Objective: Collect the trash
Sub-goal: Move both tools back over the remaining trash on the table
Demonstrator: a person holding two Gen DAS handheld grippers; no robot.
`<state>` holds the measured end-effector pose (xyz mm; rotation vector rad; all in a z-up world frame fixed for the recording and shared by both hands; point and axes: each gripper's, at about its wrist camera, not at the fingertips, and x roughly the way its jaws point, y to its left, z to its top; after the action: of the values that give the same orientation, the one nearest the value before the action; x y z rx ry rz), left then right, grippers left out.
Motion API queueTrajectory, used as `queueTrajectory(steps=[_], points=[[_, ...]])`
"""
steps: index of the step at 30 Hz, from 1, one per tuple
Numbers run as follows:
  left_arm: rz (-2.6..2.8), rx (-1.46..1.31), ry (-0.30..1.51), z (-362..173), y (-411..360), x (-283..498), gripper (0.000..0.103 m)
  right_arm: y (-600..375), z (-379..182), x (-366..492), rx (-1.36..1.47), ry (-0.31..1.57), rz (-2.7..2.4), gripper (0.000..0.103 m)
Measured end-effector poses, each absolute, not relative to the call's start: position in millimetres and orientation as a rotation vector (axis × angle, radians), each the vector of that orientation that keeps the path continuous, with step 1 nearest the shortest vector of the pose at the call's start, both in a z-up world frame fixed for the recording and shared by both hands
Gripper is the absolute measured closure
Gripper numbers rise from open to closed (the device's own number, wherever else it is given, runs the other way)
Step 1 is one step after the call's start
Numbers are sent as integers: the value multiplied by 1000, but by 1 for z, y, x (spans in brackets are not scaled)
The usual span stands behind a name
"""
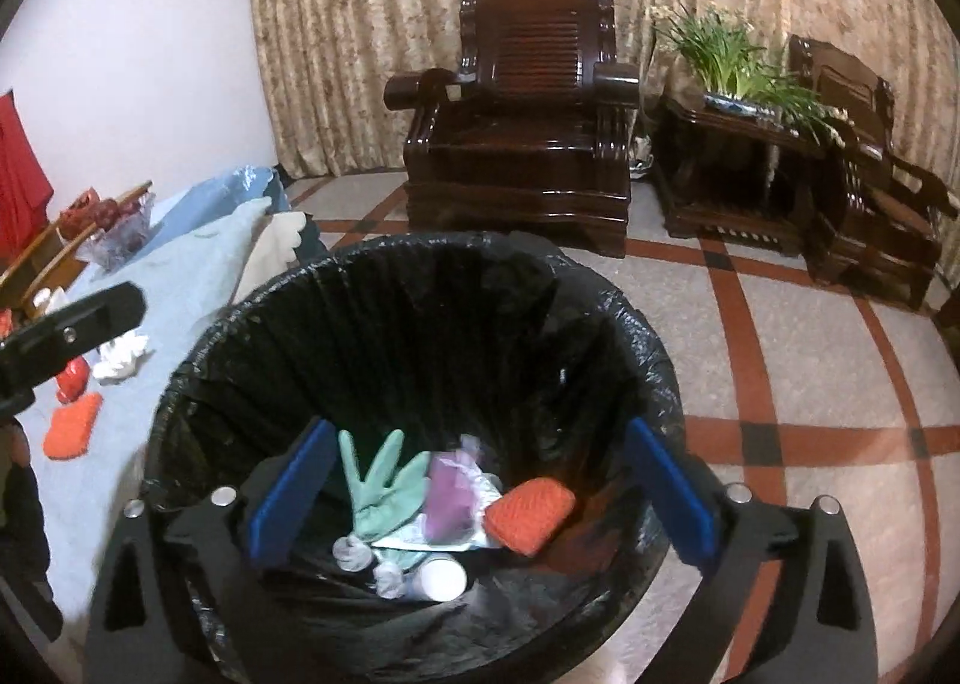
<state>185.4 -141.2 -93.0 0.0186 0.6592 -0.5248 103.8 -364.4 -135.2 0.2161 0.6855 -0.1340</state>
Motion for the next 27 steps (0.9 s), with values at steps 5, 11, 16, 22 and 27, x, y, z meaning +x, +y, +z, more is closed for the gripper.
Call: queueTrajectory(steps=[5, 11, 16, 22, 27], points=[[-439, -3, 645, -85, -98, 180, 15, -344, -125, 104, 206, 660, -92, 7], [-307, -21, 621, -78, -36, 168, 14, -300, -111, 113, 175, 627, 5, 6], [-193, 8, 604, -77, 17, 159, 14, -250, -105, 125, 135, 619, 107, 6], [-78, 8, 612, -79, 71, 156, 14, -191, -99, 139, 72, 610, 230, 6], [-10, -11, 627, -86, 108, 155, 14, -152, -101, 147, 24, 614, 302, 6]])
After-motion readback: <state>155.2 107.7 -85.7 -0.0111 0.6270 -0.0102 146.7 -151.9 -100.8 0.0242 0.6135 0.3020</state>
